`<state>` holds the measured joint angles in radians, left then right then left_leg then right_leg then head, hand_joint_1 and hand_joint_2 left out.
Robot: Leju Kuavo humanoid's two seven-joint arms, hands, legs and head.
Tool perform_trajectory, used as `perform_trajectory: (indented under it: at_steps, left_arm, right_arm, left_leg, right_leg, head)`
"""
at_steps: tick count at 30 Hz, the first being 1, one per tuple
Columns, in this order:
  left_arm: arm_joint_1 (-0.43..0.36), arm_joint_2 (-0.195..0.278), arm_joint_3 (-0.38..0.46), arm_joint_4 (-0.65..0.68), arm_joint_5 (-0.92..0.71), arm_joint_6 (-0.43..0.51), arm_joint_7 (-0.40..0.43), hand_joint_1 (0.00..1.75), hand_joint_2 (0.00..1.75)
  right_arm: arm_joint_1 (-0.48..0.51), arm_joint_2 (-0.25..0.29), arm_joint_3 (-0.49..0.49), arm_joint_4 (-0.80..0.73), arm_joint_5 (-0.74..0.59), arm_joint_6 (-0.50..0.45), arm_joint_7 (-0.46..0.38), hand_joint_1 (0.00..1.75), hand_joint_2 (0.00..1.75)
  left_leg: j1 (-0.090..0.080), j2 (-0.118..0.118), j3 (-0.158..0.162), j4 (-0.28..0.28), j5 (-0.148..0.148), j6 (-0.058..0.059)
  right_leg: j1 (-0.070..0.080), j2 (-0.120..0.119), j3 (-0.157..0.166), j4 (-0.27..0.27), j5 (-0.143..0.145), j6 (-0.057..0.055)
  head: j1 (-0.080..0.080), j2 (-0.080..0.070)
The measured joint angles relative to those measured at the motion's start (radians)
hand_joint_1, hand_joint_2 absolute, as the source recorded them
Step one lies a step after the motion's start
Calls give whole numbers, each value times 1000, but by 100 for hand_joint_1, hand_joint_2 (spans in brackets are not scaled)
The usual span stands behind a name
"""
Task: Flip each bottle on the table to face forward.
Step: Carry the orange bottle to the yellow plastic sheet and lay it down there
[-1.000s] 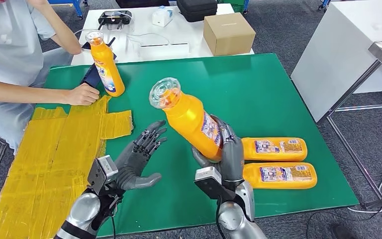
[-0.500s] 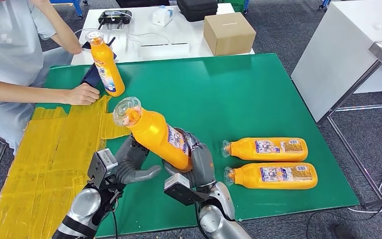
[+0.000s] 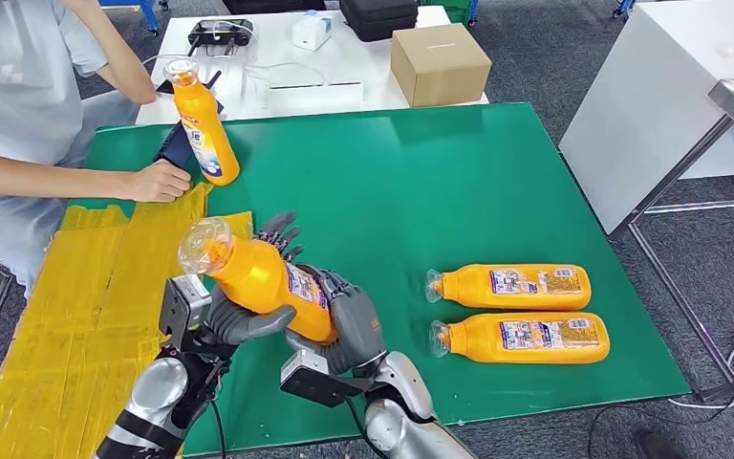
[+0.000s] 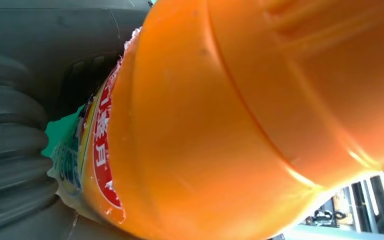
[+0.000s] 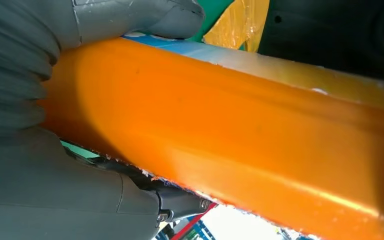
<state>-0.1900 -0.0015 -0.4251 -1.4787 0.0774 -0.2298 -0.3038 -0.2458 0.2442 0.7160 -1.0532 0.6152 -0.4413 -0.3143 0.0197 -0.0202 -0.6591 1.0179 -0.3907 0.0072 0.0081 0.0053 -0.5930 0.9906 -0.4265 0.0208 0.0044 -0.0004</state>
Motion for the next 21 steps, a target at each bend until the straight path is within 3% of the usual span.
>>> perform_trajectory:
  at_steps: [3,4,7,8,21]
  left_arm:
    - [0,0,4,8,2,10,0,0,175]
    - [1,0,4,9,4,14,0,31,175]
    - [3,0,6,10,13,23,0,162,175]
    - [5,-1,8,10,16,24,-1,175,175]
    - [10,-4,20,18,21,33,-7,175,175]
  right_arm:
    - [-13,0,18,20,-6,-5,9,175,175]
    - [-16,0,22,25,-9,-6,11,175,175]
    - [-24,0,31,36,-16,-8,13,175,175]
    - [-26,0,34,40,-17,-8,14,175,175]
    - [-38,1,46,63,-24,-10,16,175,175]
  left_leg:
    - [0,0,0,0,0,0]
    - [0,0,0,0,0,0]
    - [0,0,0,0,0,0]
    - [0,0,0,0,0,0]
    - [0,0,0,0,0,0]
  right_leg:
    - [0,0,0,0,0,0]
    - [0,0,0,0,0,0]
    - [0,0,0,0,0,0]
    - [0,0,0,0,0,0]
    - [0,0,-1,0,0,0]
  head:
    - [0,0]
    - [0,0]
    - [0,0]
    - [0,0]
    - [0,0]
